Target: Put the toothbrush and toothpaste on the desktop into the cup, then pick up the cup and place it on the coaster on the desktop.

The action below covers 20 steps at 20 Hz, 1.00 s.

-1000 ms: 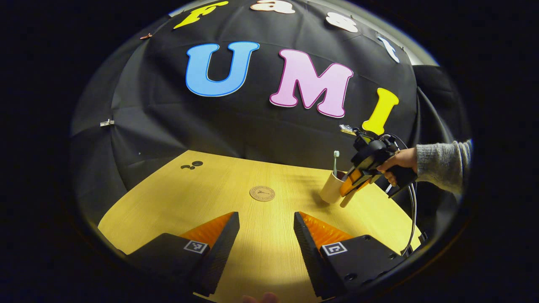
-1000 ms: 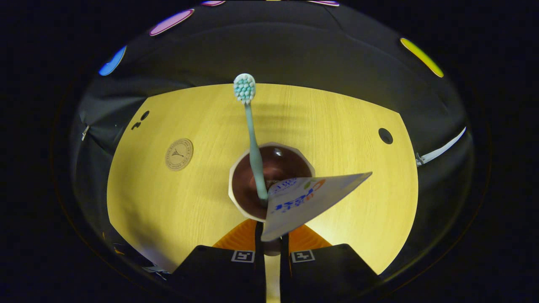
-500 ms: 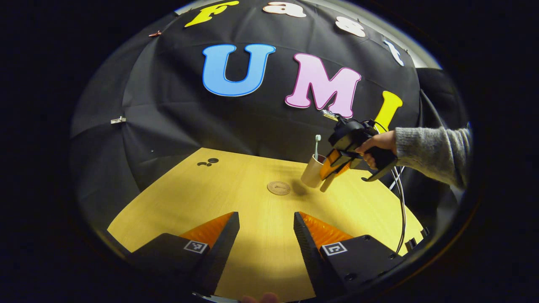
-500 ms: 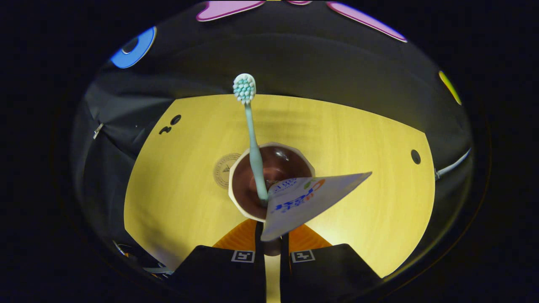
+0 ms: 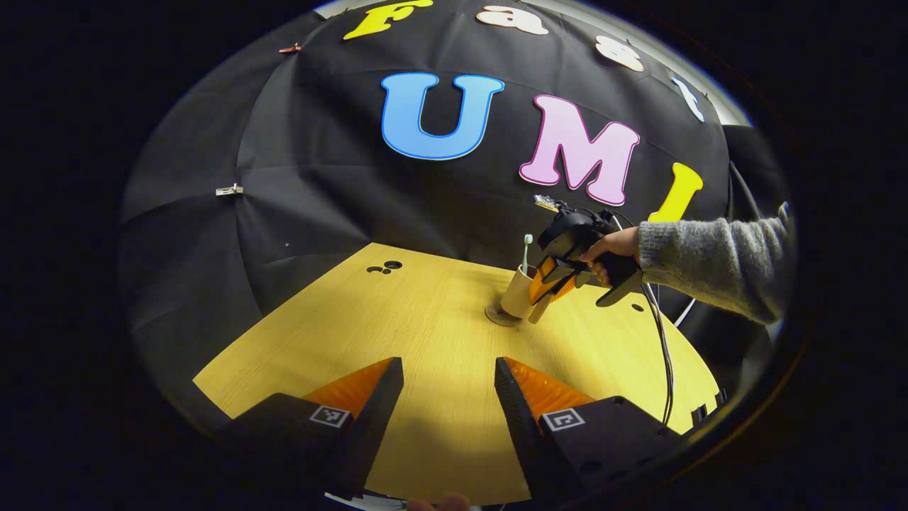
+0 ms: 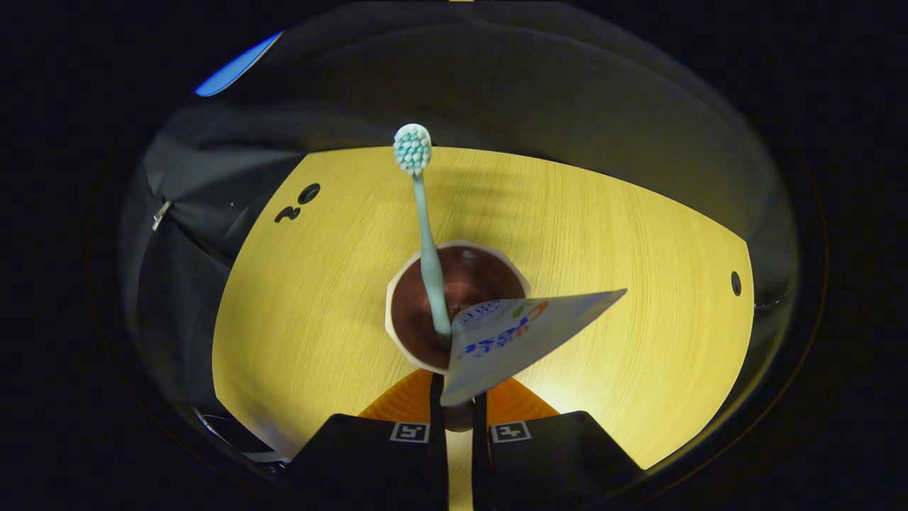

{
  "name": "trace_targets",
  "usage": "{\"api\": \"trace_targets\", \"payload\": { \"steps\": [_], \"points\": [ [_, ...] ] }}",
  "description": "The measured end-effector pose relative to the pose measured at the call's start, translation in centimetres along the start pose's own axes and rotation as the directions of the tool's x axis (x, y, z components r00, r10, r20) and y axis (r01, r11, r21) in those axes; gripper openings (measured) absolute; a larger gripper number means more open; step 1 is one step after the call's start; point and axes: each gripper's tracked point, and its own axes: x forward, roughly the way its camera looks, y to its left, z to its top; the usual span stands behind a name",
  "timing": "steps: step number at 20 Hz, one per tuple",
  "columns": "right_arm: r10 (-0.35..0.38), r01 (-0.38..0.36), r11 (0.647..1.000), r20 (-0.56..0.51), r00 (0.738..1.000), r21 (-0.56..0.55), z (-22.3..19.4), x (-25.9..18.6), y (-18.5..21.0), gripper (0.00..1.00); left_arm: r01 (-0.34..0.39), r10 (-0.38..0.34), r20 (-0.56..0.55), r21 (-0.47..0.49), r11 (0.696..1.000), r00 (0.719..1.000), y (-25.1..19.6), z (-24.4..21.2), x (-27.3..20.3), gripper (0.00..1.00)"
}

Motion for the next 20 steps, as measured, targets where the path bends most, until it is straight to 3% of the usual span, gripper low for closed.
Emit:
{"api": "trace_targets", "payload": {
  "steps": [16, 17, 20],
  "points": [
    [-0.064, 0.052, 0.992, -0.098, 0.993, -0.113, -0.3, 2.4, 1.6, 0.17, -0.045, 0.044, -0.002, -0.047, 0.998, 0.999, 1.6, 0.0, 1.0, 0.83],
    [-0.067, 0.055, 0.992, -0.098, 0.993, -0.116, -0.2, 2.5, 1.5, 0.23, -0.046, 0.046, -0.003, -0.047, 0.998, 0.999, 1.7, -0.1, 1.0, 0.83],
    [-0.063, 0.056, 0.994, -0.080, 0.995, -0.093, 0.0, 2.1, 1.5, 0.22, -0.047, 0.047, 0.003, -0.047, 0.998, 0.999, 1.6, 0.2, 0.7, 0.83]
  ]
}}
